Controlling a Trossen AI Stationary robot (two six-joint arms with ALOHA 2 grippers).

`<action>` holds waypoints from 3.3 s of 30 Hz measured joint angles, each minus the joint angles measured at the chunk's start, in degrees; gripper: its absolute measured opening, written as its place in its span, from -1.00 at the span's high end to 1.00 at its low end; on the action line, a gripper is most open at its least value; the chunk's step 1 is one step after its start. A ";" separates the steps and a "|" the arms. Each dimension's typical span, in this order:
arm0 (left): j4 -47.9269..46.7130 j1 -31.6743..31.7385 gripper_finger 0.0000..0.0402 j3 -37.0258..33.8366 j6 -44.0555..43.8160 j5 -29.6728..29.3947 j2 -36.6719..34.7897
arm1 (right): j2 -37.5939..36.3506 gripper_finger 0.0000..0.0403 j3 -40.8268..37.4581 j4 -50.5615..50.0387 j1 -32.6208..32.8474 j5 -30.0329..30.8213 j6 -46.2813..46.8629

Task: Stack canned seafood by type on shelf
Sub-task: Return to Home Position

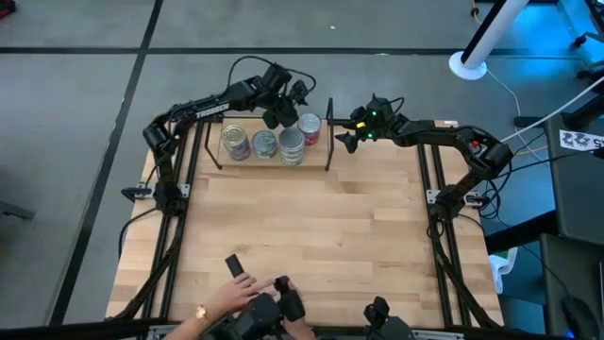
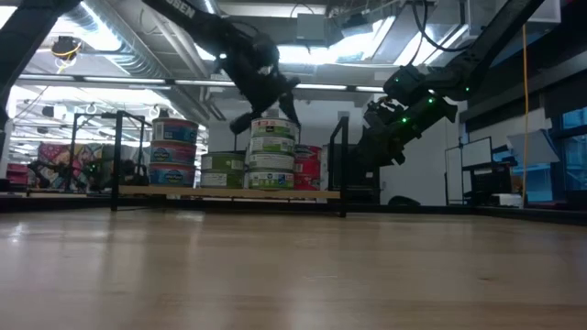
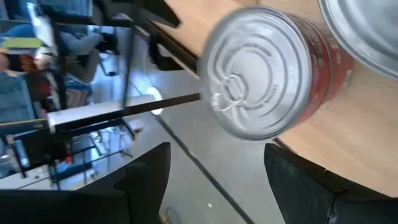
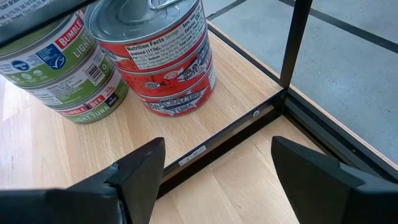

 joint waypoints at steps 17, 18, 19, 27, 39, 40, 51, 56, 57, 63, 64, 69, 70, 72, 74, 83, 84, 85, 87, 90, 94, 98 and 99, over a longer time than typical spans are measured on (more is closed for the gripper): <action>-7.46 -4.74 -0.27 0.11 -28.48 -20.58 -18.00 | 0.00 -0.46 0.00 -0.05 0.00 0.00 -0.01; -9.32 -5.16 -0.27 0.11 -31.05 -20.64 -18.93 | 0.00 -0.46 0.00 -0.07 0.00 0.00 0.00; -11.26 -5.68 -0.26 0.11 -33.58 -20.75 -19.75 | 0.00 -0.46 0.00 -0.07 0.02 0.00 0.00; -28.54 -12.67 0.12 0.09 -56.23 -20.69 -26.81 | 0.00 -0.46 0.00 -0.09 -0.42 0.04 0.00; -40.31 -21.86 0.95 0.09 -82.85 -4.41 -39.35 | 0.00 -0.46 0.00 -0.08 -0.39 -0.46 0.46; -39.71 -22.17 0.98 0.05 -82.95 -3.41 -40.43 | -0.13 -0.46 0.00 -0.29 -0.39 -1.98 0.69; -23.68 -23.19 0.86 -19.65 -90.77 -3.08 -60.08 | -16.12 -0.46 0.00 -5.42 -0.75 -22.43 0.10; -14.41 -23.19 0.85 -32.48 -94.85 -3.08 -71.14 | -27.61 -0.46 0.00 -13.61 -0.79 -22.29 -3.08; -12.60 -23.19 0.85 -34.95 -95.64 -3.08 -73.33 | -29.91 -0.46 0.02 -14.99 -0.78 -22.34 -3.26; -0.07 -23.21 0.85 -50.55 -100.60 -3.09 -86.13 | -42.07 -0.46 0.02 -24.26 -0.76 -25.13 -3.18; 2.94 -23.21 0.85 -53.46 -101.12 -3.09 -87.93 | -43.88 -0.46 0.01 -25.81 -0.76 -25.63 -3.28; 17.38 -23.21 0.85 -66.86 -103.95 -3.10 -94.49 | -53.17 -0.46 -4.25 -26.73 -0.72 -28.37 -2.70; 19.42 -23.21 0.85 -68.82 -104.52 -3.10 -95.25 | -54.88 -0.46 -5.74 -26.67 -0.72 -28.61 -2.34; 23.07 -23.21 0.85 -72.42 -105.00 -3.10 -96.52 | -58.53 -0.46 -9.39 -26.07 -0.72 -28.58 0.11; 25.11 -23.21 0.84 -75.26 -105.05 -3.10 -97.77 | -62.56 -0.46 -13.32 -23.14 -0.72 -28.48 3.14; 27.17 -23.21 0.84 -81.96 -106.47 -3.12 -105.61 | -83.37 -0.46 -25.27 -17.29 -0.74 -28.71 12.58; 27.18 -23.21 0.84 -82.30 -106.36 -3.12 -106.73 | -85.74 -0.46 -26.10 -17.23 -0.74 -28.70 13.50; 27.13 -23.21 0.84 -82.65 -105.88 -3.14 -107.77 | -88.01 -0.46 -26.89 -17.44 -0.74 -28.70 14.11; 27.90 -23.23 0.84 -83.15 -104.86 -3.13 -107.76 | -91.97 -0.46 -28.29 -17.53 -0.74 -28.81 15.56; 27.48 -23.22 0.84 -83.34 -104.47 -3.20 -107.62 | -91.34 -0.46 -28.87 -17.32 -0.70 -32.35 17.24; 26.49 -23.49 0.84 -83.36 -104.72 -3.57 -107.78 | -91.03 -0.46 -29.09 -20.15 -0.70 -31.91 16.66; 26.49 -23.66 0.84 -83.36 -103.89 -3.78 -107.78 | -91.78 -0.46 -32.25 -19.75 -0.70 -32.01 15.82; 26.56 -23.64 0.84 -83.36 -103.77 -3.83 -107.79 | -91.80 -0.46 -33.25 -19.67 -0.70 -31.99 15.77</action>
